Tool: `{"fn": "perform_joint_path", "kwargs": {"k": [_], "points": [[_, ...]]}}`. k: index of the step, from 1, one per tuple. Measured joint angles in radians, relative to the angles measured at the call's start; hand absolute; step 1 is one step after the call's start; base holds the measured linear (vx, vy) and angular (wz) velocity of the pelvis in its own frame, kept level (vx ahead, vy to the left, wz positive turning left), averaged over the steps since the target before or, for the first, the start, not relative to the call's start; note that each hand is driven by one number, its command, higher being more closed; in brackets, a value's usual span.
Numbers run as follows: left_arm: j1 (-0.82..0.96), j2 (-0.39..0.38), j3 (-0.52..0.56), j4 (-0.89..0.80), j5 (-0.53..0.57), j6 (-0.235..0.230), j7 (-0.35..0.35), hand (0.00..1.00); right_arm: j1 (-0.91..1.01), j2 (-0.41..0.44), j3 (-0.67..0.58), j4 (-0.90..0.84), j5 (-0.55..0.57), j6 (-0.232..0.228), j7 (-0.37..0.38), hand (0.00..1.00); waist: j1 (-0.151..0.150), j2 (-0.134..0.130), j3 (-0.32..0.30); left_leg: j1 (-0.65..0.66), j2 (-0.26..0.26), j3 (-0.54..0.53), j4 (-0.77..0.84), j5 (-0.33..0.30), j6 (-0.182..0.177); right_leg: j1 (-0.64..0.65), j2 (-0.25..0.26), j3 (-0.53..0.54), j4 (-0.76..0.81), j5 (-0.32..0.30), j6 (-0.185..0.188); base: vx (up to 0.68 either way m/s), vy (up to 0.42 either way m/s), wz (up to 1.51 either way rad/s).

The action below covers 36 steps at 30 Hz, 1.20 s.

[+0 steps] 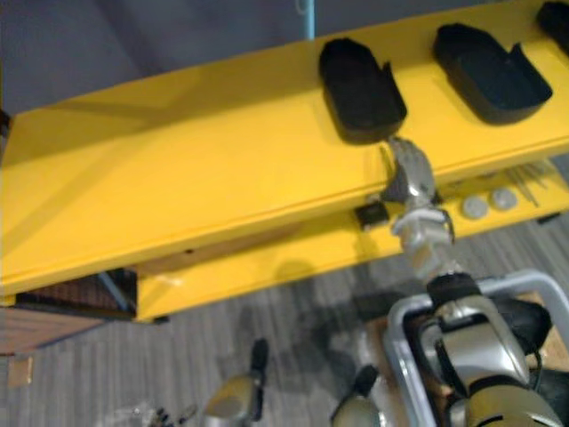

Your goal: Walk over and take plastic housings, then place them on the shelf

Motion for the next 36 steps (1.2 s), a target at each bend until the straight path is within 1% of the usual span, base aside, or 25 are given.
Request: {"fn": "perform_joint_path", "kwargs": {"k": [4,7,14,15,17,18,19,22,24,26,28,31,34,36], "points": [[-0.001,0.0,0.0,-0.001,0.0,0.0,-0.012,0.0,0.027,0.0,-0.005,-0.131,-0.019,0.037,0.0,0.0,-0.003,0.0,0.008,-0.015,0.008,0.007,0.004,0.014,0.001,-0.021,0.008,0.013,0.002,0.01,-0.005,-0.01,-0.024,-0.06],[-0.002,0.0,0.001,-0.006,0.0,-0.001,-0.017,0.0,0.05,0.0,-0.012,-0.191,-0.019,0.052,0.0,0.0,-0.005,-0.001,0.008,-0.011,0.007,0.022,0.004,0.019,0.001,-0.024,0.006,0.025,0.003,0.017,-0.013,0.03,-0.005,-0.09],[-0.002,0.0,0.002,-0.008,0.001,0.0,-0.017,0.0,0.07,0.0,-0.023,-0.268,-0.017,0.079,0.0,0.0,-0.012,-0.003,0.009,-0.007,0.005,0.026,0.004,0.019,0.001,-0.024,0.008,0.028,0.005,0.017,-0.014,0.0,-0.001,0.0],[-0.002,0.0,0.002,-0.007,0.001,0.0,-0.017,0.0,0.071,0.0,-0.034,-0.286,-0.016,0.084,-0.002,0.0,-0.012,-0.004,0.01,-0.006,0.005,0.027,0.004,0.019,0.001,-0.023,0.009,0.029,0.005,0.017,-0.014,-0.01,-0.007,-0.04],[-0.002,-0.001,0.003,-0.006,0.001,0.0,-0.017,0.0,0.065,0.0,-0.116,-0.37,-0.01,0.093,-0.045,0.0,-0.009,-0.006,0.011,0.001,0.005,0.03,0.004,0.018,0.002,-0.019,0.008,0.032,0.005,0.017,-0.014,-0.01,-0.006,-0.06],[-0.002,-0.001,0.003,0.0,0.001,0.0,-0.017,0.0,0.039,-0.002,-0.168,-0.426,-0.006,0.1,-0.07,0.0,-0.007,-0.006,0.011,0.009,0.006,0.036,0.004,0.014,0.002,-0.014,0.008,0.038,0.006,0.017,-0.014,-0.01,-0.005,-0.15],[-0.001,-0.001,0.003,0.002,0.001,0.0,-0.017,0.0,0.004,-0.012,-0.193,-0.473,-0.005,0.103,-0.086,0.0,-0.005,-0.009,0.013,0.017,0.007,0.047,0.004,0.011,0.002,-0.014,0.008,0.048,0.008,0.016,-0.015,0.0,-0.004,-0.2],[-0.002,-0.001,0.003,0.004,0.003,-0.001,-0.016,0.0,-0.021,-0.034,-0.202,-0.556,0.012,0.103,-0.091,0.0,-0.004,-0.012,0.012,0.025,0.007,0.053,0.004,0.007,0.003,-0.013,0.008,0.053,0.012,0.015,-0.016,0.0,-0.004,-0.08],[-0.002,-0.001,0.003,0.014,0.008,-0.002,-0.017,0.0,-0.013,-0.034,-0.194,-0.609,0.013,0.117,-0.074,0.0,-0.015,-0.02,0.016,0.027,0.007,0.053,0.004,0.007,0.003,-0.014,0.007,0.053,0.018,0.013,-0.018,0.0,0.0,0.0],[-0.002,-0.001,0.003,0.029,0.008,-0.004,-0.016,0.0,0.001,-0.033,-0.194,-0.631,0.013,0.123,-0.061,0.0,-0.015,-0.025,0.015,0.03,0.007,0.054,0.004,0.007,0.003,-0.014,0.006,0.054,0.022,0.011,-0.019,0.0,0.0,0.0],[0.0,-0.001,0.003,0.042,0.008,-0.004,-0.016,0.0,0.009,-0.031,-0.194,-0.674,0.017,0.134,-0.032,0.0,-0.017,-0.033,0.012,0.035,0.008,0.058,0.004,0.006,0.003,-0.013,0.007,0.057,0.023,0.01,-0.02,0.01,-0.016,-0.05],[0.001,-0.001,0.003,0.039,0.008,-0.005,-0.015,0.0,0.014,-0.029,-0.194,-0.725,0.054,0.143,-0.008,0.0,-0.019,-0.046,0.011,0.041,0.009,0.066,0.004,0.004,0.003,-0.012,0.008,0.065,0.025,0.008,-0.02,-0.01,-0.016,-0.08],[0.001,0.009,0.01,0.044,0.007,-0.005,-0.009,0.0,0.038,-0.024,-0.187,-0.763,0.062,0.142,0.052,0.0,-0.021,-0.067,0.003,0.045,0.009,0.077,0.004,0.002,0.005,-0.015,0.007,0.076,0.025,0.008,-0.02,-0.02,-0.01,-0.08],[0.001,0.022,0.009,0.044,0.007,-0.005,-0.01,0.0,0.045,-0.023,-0.169,-0.761,0.095,0.143,0.091,0.0,-0.022,-0.079,-0.004,0.046,0.009,0.079,0.004,0.001,0.005,-0.015,0.007,0.077,0.025,0.008,-0.019,-0.01,-0.004,-0.02]]}}
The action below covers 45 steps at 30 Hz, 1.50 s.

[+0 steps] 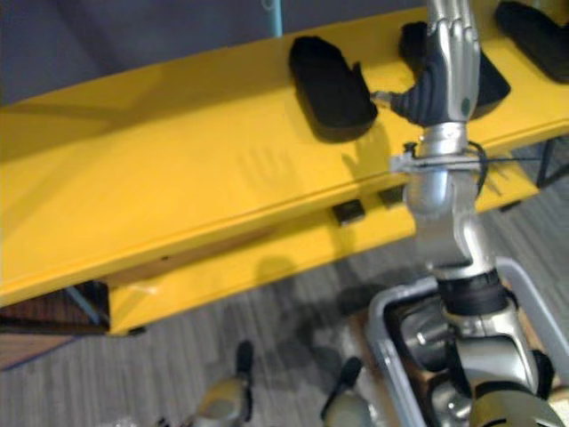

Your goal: Walk over and take plastic housings, then place them on the shelf

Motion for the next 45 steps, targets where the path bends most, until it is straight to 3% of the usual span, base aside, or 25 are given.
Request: {"fn": "perform_joint_path", "kwargs": {"k": [3,6,10,19,26,35,42,45], "points": [[0.0,0.013,0.0,0.0,0.0,-0.003,0.0,0.0,-0.004,0.0,0.053,0.049,0.046,-0.002,0.044,0.0,0.002,-0.016,-0.009,-0.001,0.0,-0.001,0.0,0.0,0.0,0.0,-0.001,0.0,0.0,0.0,0.0,0.0,0.0,0.0],[0.0,0.012,-0.001,-0.002,-0.001,-0.003,0.0,0.0,-0.042,0.0,0.109,0.228,0.077,-0.003,0.063,0.0,0.009,-0.025,-0.013,-0.005,-0.002,-0.007,0.0,0.0,0.0,-0.001,-0.002,-0.005,0.0,0.0,0.0,-0.01,-0.009,0.05],[0.0,0.012,-0.004,-0.007,-0.002,0.004,0.001,0.0,-0.13,-0.002,0.119,0.437,0.115,-0.042,0.063,0.0,0.022,-0.024,-0.013,-0.018,-0.002,-0.025,0.0,0.003,-0.003,-0.002,-0.003,-0.029,0.001,0.0,0.0,0.0,-0.014,0.1],[-0.023,0.012,-0.006,-0.014,-0.007,0.005,0.0,0.0,-0.322,-0.043,0.172,0.647,0.135,-0.12,0.066,0.0,0.053,-0.007,0.018,-0.045,-0.011,-0.053,0.009,0.005,-0.003,-0.022,-0.02,-0.054,0.04,-0.023,0.003,0.01,-0.01,0.11],[-0.044,0.012,-0.007,-0.046,-0.009,0.006,0.0,0.0,-0.419,-0.068,0.21,0.724,0.159,-0.16,0.095,0.0,0.055,0.003,0.06,-0.074,-0.01,-0.055,0.022,0.005,-0.003,-0.056,-0.026,-0.053,0.067,-0.032,0.001,0.0,-0.001,0.01],[-0.066,0.012,-0.009,-0.053,-0.009,0.01,-0.006,0.0,-0.45,-0.084,0.231,0.727,0.242,-0.156,0.238,0.0,0.055,0.018,0.091,-0.075,-0.009,-0.056,0.029,0.003,-0.002,-0.073,-0.036,-0.051,0.114,-0.058,-0.002,-0.01,-0.005,0.0],[-0.071,0.012,-0.009,-0.054,-0.009,0.042,-0.007,0.0,-0.451,-0.085,0.239,0.725,0.273,-0.148,0.386,0.0,0.056,0.02,0.098,-0.081,-0.008,-0.048,0.039,-0.003,-0.002,-0.086,-0.037,-0.04,0.123,-0.061,-0.003,-0.02,-0.021,-0.03],[-0.072,0.012,-0.009,-0.054,-0.008,0.048,-0.007,0.0,-0.451,-0.086,0.257,0.725,0.284,-0.136,0.417,0.0,0.055,0.02,0.098,-0.082,-0.008,-0.047,0.039,-0.003,-0.003,-0.087,-0.036,-0.038,0.123,-0.061,-0.003,0.0,0.0,0.0]]}}
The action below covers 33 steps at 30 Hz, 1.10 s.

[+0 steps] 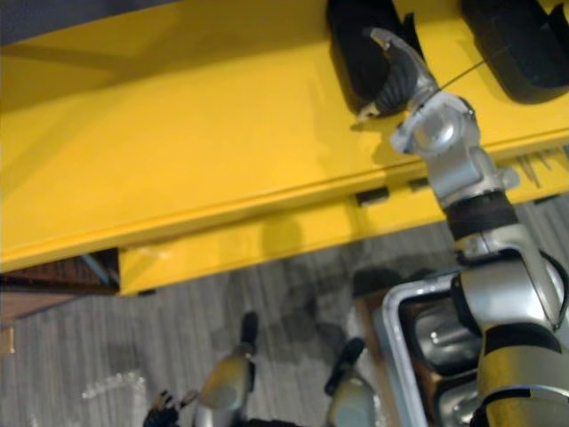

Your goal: Walk over and take plastic housings, then place them on the shelf

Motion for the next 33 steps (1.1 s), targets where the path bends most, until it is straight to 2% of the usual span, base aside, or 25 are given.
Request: {"fn": "perform_joint_path", "kwargs": {"k": [7,13,16,21,25,33], "points": [[0.0,0.0,0.0,-0.011,0.0,0.006,0.001,0.0,-0.005,0.0,0.003,0.003,0.007,-0.003,0.06,0.0,0.001,0.004,0.002,-0.011,0.0,-0.003,0.018,-0.008,0.001,-0.002,-0.001,0.0,0.004,-0.001,-0.002,-0.02,-0.009,0.0],[-0.004,0.0,0.0,-0.012,0.0,0.01,0.001,0.0,-0.023,0.0,0.019,0.073,0.01,0.004,0.102,0.0,0.007,0.011,0.006,-0.013,0.002,-0.002,0.019,-0.008,0.0,-0.008,0.0,0.001,0.012,-0.004,-0.005,-0.01,-0.003,0.0],[-0.012,0.0,0.0,-0.012,0.0,0.01,0.001,0.0,-0.035,0.0,0.018,0.096,0.026,0.008,0.103,0.0,0.009,0.014,0.008,-0.013,0.002,-0.002,0.019,-0.008,0.0,-0.008,-0.001,0.002,0.012,-0.004,-0.005,0.0,0.0,0.0],[-0.037,0.0,-0.002,-0.023,0.0,0.016,0.002,0.0,-0.068,0.0,0.018,0.195,0.026,0.004,0.105,0.0,0.029,0.018,0.01,-0.019,0.001,-0.009,0.026,-0.008,0.001,-0.008,-0.003,-0.004,0.016,-0.006,-0.005,-0.01,-0.008,0.03],[-0.037,0.001,-0.024,-0.029,0.0,0.025,0.003,0.0,-0.082,0.0,0.017,0.245,0.025,-0.013,0.107,0.0,0.041,0.018,0.01,-0.027,0.0,-0.015,0.035,-0.008,0.001,-0.015,-0.008,-0.011,0.031,-0.013,-0.005,-0.03,-0.016,0.04],[-0.037,0.001,-0.029,-0.029,0.001,0.037,0.008,0.0,-0.108,0.0,0.037,0.32,0.023,-0.111,0.152,0.0,0.053,0.018,0.01,-0.031,-0.001,-0.023,0.037,-0.008,0.001,-0.015,-0.01,-0.017,0.036,-0.017,-0.006,-0.02,-0.014,0.01]]}}
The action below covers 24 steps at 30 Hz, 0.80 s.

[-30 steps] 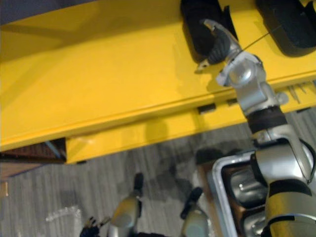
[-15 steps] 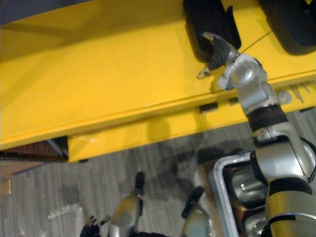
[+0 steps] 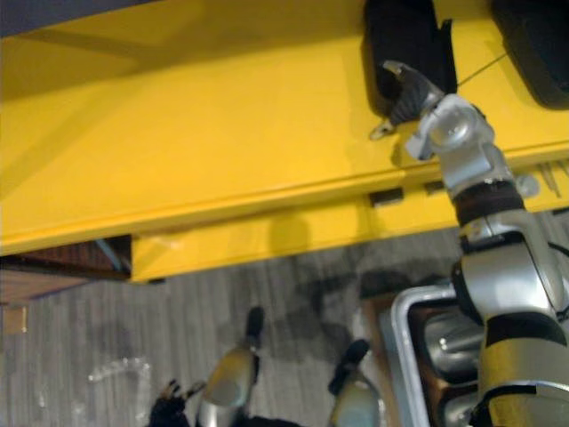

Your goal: Walk over and take plastic housings, then place them on the shelf

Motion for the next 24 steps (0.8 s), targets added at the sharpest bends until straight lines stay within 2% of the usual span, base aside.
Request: {"fn": "perform_joint_path", "kwargs": {"k": [4,12,17,24], "points": [[-0.001,0.0,0.0,-0.001,0.001,-0.001,0.0,0.0,-0.014,-0.001,0.044,0.0,-0.003,-0.069,0.015,0.0,0.0,0.002,-0.001,-0.017,0.002,-0.012,0.011,-0.001,-0.001,-0.002,0.003,-0.011,-0.001,-0.001,-0.001,-0.01,-0.023,0.06],[-0.003,0.006,0.001,-0.001,0.001,0.0,0.0,0.0,-0.039,-0.001,0.092,0.003,-0.03,-0.13,0.057,0.0,0.024,0.003,-0.001,-0.035,0.004,-0.03,0.022,-0.001,-0.002,-0.001,0.006,-0.028,-0.003,-0.002,-0.003,-0.02,-0.024,0.06],[-0.003,0.008,0.002,-0.002,0.001,-0.001,-0.001,0.0,-0.059,-0.001,0.138,0.004,-0.04,-0.147,0.06,0.0,0.032,0.003,-0.001,-0.044,0.006,-0.036,0.031,-0.003,-0.004,-0.001,0.009,-0.033,-0.006,-0.002,-0.003,-0.02,-0.02,0.02],[-0.008,0.034,0.002,-0.002,0.002,-0.002,-0.001,0.0,-0.065,-0.001,0.138,0.009,-0.04,-0.126,0.055,0.0,0.041,0.004,-0.002,-0.053,0.008,-0.039,0.039,-0.004,-0.006,-0.004,0.012,-0.038,-0.009,-0.002,-0.005,-0.02,-0.013,0.01]]}}
